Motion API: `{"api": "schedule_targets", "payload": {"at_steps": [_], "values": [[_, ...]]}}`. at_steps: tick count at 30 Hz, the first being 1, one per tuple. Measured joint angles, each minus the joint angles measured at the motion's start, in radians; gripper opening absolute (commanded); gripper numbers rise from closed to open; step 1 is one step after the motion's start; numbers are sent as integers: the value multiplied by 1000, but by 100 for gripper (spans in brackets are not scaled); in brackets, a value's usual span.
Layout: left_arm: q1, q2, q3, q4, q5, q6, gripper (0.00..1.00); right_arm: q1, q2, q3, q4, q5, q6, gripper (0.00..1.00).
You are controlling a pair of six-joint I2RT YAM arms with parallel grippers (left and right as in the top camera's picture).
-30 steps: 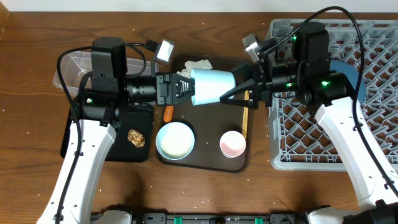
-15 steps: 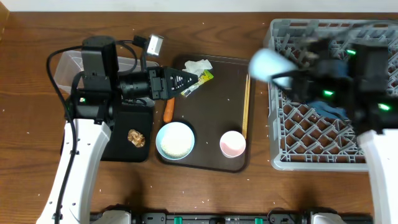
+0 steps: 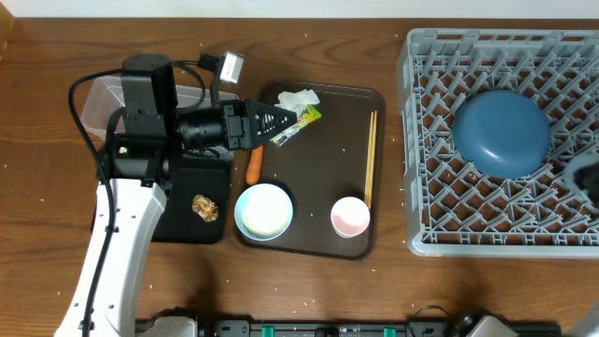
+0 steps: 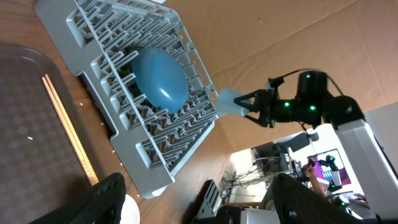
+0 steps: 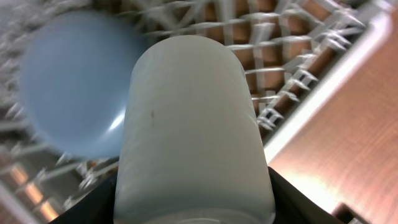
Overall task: Sort waste into correct bins and load items into the dishwasher rack
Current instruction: 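Pass the blue cup to the right gripper and place it in the rack, then grasp the pink cup with the left gripper and lift it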
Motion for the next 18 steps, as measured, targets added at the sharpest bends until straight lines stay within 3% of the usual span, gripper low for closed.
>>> {"api": "schedule_targets", "payload": {"at_steps": [11, 14, 18], "values": [[0, 0, 0, -1, 0, 0, 76, -50, 146, 0, 67, 47, 41, 44], [0, 0, 0, -1, 0, 5, 77, -50, 179, 0, 102, 50, 48, 64], [-3, 0, 0, -9, 0, 36, 76, -50, 206, 0, 92, 19, 64, 67]]}}
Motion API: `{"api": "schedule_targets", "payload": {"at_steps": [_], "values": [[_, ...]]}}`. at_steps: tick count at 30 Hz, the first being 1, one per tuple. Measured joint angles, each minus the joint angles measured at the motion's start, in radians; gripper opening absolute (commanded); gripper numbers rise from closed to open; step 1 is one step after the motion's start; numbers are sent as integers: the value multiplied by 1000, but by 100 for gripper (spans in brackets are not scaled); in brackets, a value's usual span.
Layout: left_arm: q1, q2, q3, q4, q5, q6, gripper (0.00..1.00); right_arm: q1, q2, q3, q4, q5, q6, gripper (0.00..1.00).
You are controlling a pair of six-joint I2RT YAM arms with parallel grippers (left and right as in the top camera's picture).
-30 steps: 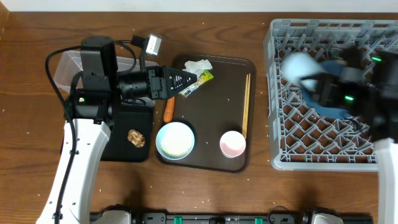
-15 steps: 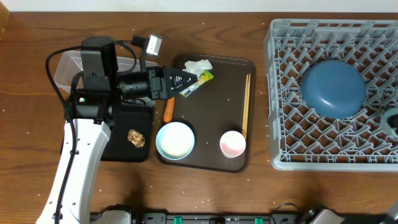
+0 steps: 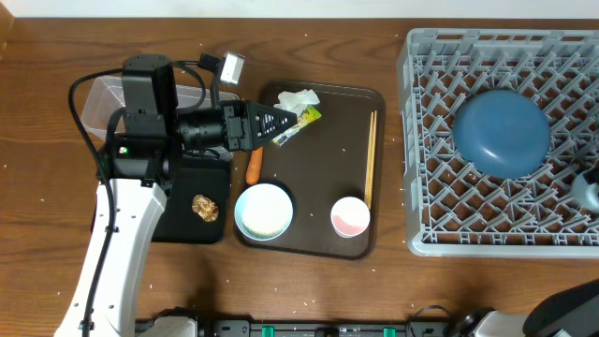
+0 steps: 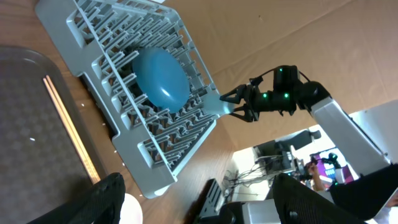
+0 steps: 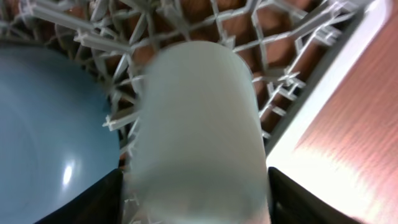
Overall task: Sort waste into correct bins and load items into the dishwasher rack
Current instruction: 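Grasp the pink cup with the left gripper and lift it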
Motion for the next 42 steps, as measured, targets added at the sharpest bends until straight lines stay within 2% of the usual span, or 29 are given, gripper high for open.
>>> {"api": "schedule_targets", "payload": {"at_steps": [5, 7, 10, 15, 21, 26, 31, 35, 36, 38, 42], "values": [[-31, 0, 0, -31, -44, 33, 74, 0, 2, 0, -19, -63, 8, 76], [-55, 0, 0, -78, -93, 51, 74, 0, 2, 2, -19, -79, 6, 77], [-124, 0, 0, -182, -236, 89, 74, 0, -2, 14, -16, -138, -8, 77], [-300, 1, 1, -317, -597, 134, 73, 10, -76, 42, -4, -342, -70, 78], [-521, 50, 1, -349, -923, 150, 73, 113, -220, 63, -26, -477, -101, 79], [-635, 176, 1, -351, -1048, 147, 71, 191, -239, 65, -43, -497, -106, 79], [-690, 303, 1, -328, -1097, 137, 65, 241, -231, 65, -53, -472, -109, 80], [-716, 361, 1, -319, -1109, 130, 45, 249, -231, 65, -55, -454, -109, 79], [-722, 374, 1, -319, -1110, 131, 36, 249, -231, 65, -57, -449, -109, 79], [-727, 391, 0, -319, -1112, 129, 6, 249, -231, 65, -61, -443, -109, 79], [-708, 394, 2, -335, -1130, 133, 6, 251, -231, 65, -63, -439, -141, 80]]}}
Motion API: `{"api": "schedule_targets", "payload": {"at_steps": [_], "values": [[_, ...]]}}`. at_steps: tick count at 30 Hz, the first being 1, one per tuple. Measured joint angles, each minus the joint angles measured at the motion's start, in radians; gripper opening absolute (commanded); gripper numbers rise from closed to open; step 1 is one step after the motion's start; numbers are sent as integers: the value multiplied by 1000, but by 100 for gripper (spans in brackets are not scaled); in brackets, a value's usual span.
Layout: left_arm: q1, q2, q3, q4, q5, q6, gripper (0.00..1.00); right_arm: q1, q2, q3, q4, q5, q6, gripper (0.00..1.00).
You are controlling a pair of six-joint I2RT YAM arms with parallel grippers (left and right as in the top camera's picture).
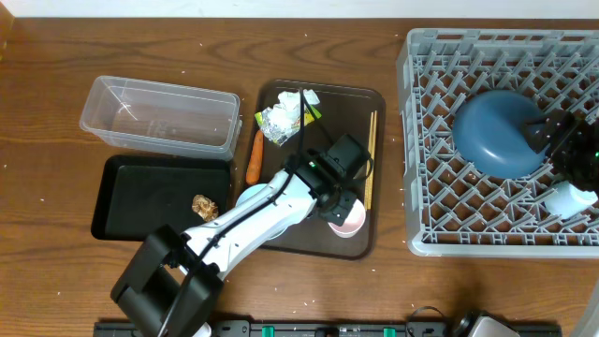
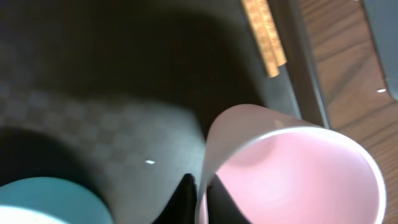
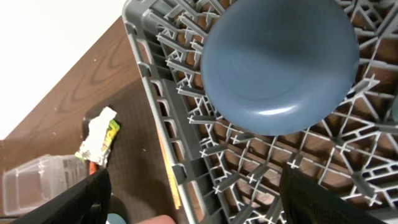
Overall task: Sort waste into correct bins and load items into the dishwasher rack
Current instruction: 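Grasp the pink cup with the left gripper and lift it, then hand the pink cup to the right gripper and place it in the rack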
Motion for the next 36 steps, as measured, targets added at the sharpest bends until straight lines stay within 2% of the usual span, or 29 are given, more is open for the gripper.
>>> {"api": "schedule_targets", "payload": {"at_steps": [4, 7, 10, 13, 16, 21, 25, 30, 36], "values": [[96, -29, 44, -39, 35, 0, 6, 0, 0, 0, 0, -15, -55, 75], [226, -106, 88, -18, 140, 0, 6, 6, 0, 0, 0, -76, -100, 74], [386, -203, 122, 44, 317, -1, 6, 43, 0, 0, -1, -167, -158, 72], [531, -258, 138, 94, 568, -2, 6, 130, 0, 0, 2, -276, -222, 72], [599, -256, 139, 120, 792, -3, 6, 257, 0, 0, 37, -360, -270, 72], [619, -240, 138, 180, 1081, -4, 6, 468, 1, 0, 184, -457, -309, 75], [619, -240, 138, 219, 1245, -4, 6, 580, 1, 0, 283, -513, -331, 76], [619, -240, 138, 255, 1357, -4, 6, 682, 1, 0, 332, -561, -366, 77], [618, -240, 138, 263, 1402, -4, 6, 752, 1, 0, 341, -585, -406, 79]]}}
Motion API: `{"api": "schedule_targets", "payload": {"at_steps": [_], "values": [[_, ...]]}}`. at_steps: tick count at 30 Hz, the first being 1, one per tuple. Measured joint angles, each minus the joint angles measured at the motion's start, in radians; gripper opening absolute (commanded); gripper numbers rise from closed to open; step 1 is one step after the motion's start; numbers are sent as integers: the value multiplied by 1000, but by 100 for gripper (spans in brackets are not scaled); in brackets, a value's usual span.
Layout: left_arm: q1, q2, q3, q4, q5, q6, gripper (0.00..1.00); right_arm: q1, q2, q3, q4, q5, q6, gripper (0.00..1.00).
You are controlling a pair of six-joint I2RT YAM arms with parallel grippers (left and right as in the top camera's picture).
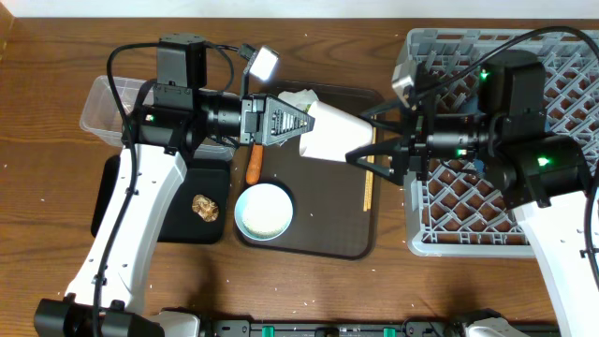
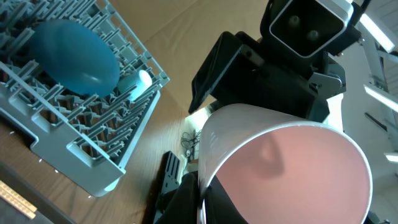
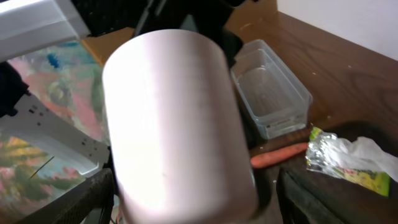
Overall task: Sort waste into correct bins and load items into the dishwasher rack
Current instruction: 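Hand the pink cup to the right gripper and place it in the rack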
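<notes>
The pink cup hangs on its side above the brown tray. My left gripper is shut on its rim, which the left wrist view shows pinched between the fingers. My right gripper is open with its fingers either side of the cup's base end; the cup fills the right wrist view. On the tray lie a white-and-blue bowl, chopsticks, a carrot and a crumpled wrapper. The grey rack holds a blue bowl and a pale cup.
A clear plastic container stands at the back left. In front of it a black tray holds a brown food scrap. The right arm reaches across the rack's left part.
The pink cup stood on the tray with my left gripper at its rim; now it is held up sideways. My right gripper has moved from over the rack to the cup.
My right gripper held a pale cup over the rack while the left hovered open over the tray's back. The pale cup then lay in the rack and the left gripper pinched the pink cup's rim. Now the pink cup is up between both grippers.
</notes>
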Motion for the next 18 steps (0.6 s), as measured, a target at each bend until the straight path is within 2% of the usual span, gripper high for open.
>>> {"api": "schedule_targets", "payload": {"at_steps": [10, 11, 12, 14, 15, 16, 18], "values": [[0, 0, 0, 14, 21, 0, 8, 50, 0, 0, 34, -3, -42, 54], [0, 0, 0, 14, 21, 0, 17, 51, 0, 0, 34, -3, -42, 53], [0, 0, 0, 17, 21, 4, 33, 51, 0, 0, 34, -2, -42, 50], [0, 0, 0, 17, 19, 1, 53, 51, 0, 0, 34, -1, -42, 47], [0, 0, 0, 18, 16, 5, 88, 50, 0, 0, 33, 5, -40, 47], [0, 0, 0, 18, 11, 4, 98, 50, 0, 0, 30, 14, -35, 45], [2, 0, 0, 17, -7, 0, 98, 42, -1, 0, 19, 53, -15, 46]]}}
